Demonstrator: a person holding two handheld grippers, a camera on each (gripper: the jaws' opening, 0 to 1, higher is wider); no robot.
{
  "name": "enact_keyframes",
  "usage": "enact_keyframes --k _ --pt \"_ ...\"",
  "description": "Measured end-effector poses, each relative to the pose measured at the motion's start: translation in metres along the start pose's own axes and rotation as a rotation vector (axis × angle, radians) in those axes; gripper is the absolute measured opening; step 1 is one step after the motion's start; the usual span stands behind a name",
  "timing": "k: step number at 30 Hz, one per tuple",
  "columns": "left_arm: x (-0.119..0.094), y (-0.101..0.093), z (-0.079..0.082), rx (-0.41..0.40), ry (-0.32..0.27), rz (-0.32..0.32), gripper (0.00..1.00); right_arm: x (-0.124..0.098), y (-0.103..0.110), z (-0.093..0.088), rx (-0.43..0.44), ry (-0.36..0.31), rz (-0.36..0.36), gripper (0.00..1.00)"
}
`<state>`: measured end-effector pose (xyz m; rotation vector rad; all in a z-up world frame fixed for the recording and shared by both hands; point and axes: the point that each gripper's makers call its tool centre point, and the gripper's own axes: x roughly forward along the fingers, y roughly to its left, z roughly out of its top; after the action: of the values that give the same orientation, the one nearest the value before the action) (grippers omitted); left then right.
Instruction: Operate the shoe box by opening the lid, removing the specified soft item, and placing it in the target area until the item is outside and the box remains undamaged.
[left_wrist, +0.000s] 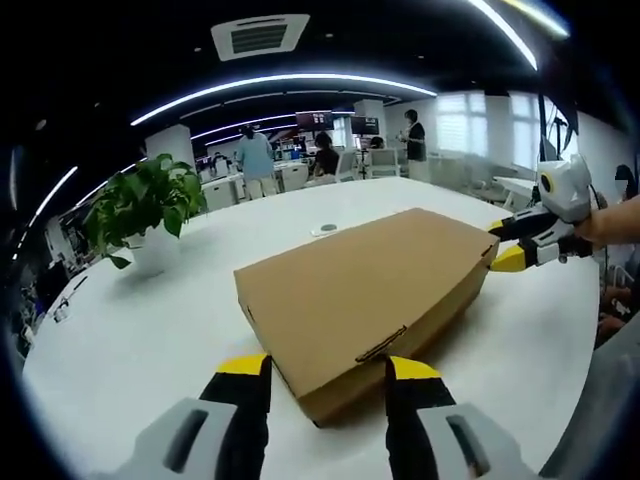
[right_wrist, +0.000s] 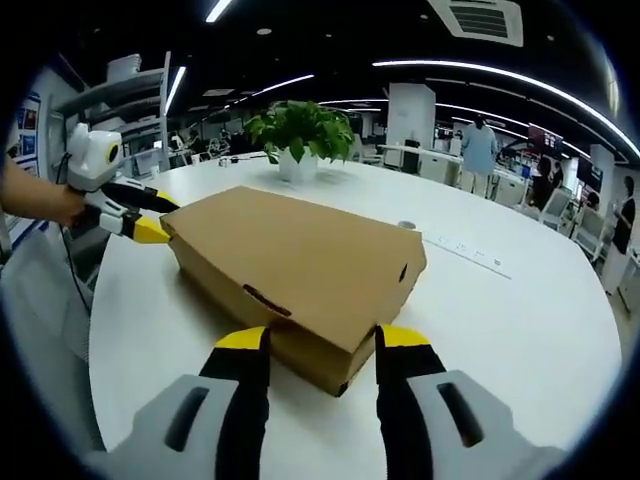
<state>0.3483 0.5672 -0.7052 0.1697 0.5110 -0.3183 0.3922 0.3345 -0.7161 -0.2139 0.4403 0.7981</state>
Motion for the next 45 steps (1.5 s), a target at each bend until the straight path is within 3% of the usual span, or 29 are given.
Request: enact_keyframes --k 17,45 --pt "-0.019 0.011 -0.011 0.042 0.033 -0.067 0.44 -0.009 0.035 -0.005 0.014 0.029 -0.032 0.39" --pt "-0.052 0.026 -0.029 0.089 0.117 -0.146 0.43 -0.03 0.101 -0.012 0.052 0.032 -0.006 0.43"
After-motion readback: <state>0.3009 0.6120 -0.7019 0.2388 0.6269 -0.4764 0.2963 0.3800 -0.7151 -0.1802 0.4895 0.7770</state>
